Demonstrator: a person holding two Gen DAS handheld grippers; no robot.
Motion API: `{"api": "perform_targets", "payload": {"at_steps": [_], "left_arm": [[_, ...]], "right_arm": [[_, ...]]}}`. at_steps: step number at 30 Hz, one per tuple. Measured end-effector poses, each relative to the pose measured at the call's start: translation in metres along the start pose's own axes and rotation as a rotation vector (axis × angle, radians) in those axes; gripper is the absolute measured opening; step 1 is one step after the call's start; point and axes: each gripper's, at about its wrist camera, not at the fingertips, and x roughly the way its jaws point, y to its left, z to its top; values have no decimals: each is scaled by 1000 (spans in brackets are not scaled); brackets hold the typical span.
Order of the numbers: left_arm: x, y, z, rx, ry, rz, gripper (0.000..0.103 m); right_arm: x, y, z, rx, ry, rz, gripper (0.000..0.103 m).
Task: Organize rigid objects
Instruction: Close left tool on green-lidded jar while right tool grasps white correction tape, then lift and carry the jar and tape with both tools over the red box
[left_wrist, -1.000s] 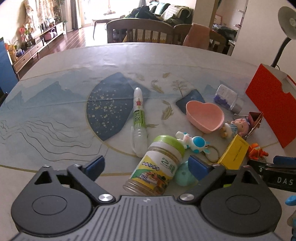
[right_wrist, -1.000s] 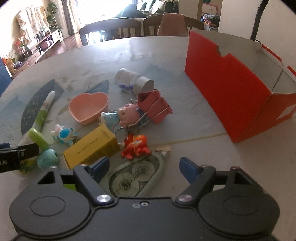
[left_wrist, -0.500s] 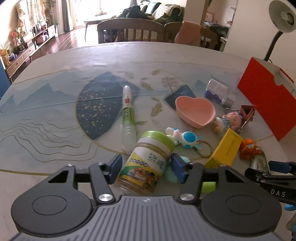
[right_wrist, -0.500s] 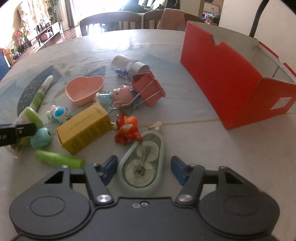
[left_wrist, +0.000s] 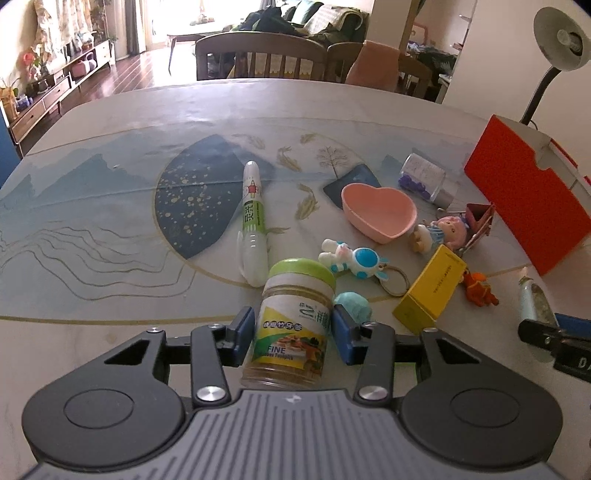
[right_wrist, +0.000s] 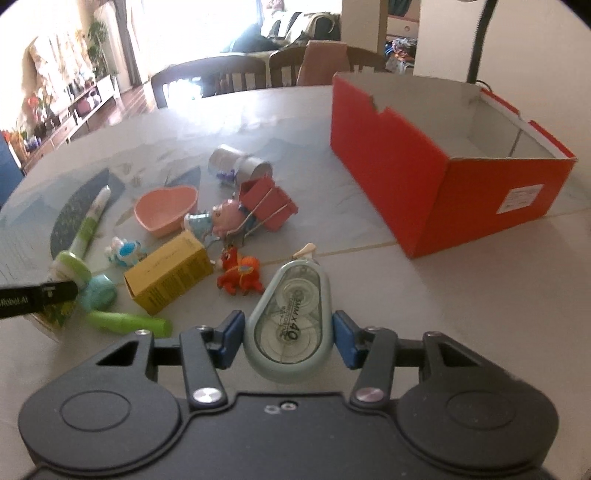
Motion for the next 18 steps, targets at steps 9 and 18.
{"api": "perform_targets", "payload": {"at_steps": [9, 18], "left_arm": [[-35, -5, 0, -28, -13, -62, 44], [-73, -35, 13, 16, -40, -156, 44]], "right_arm": [[-44, -8, 1, 22, -40, 25, 51], [-84, -16, 21, 1, -105, 46, 51]]}}
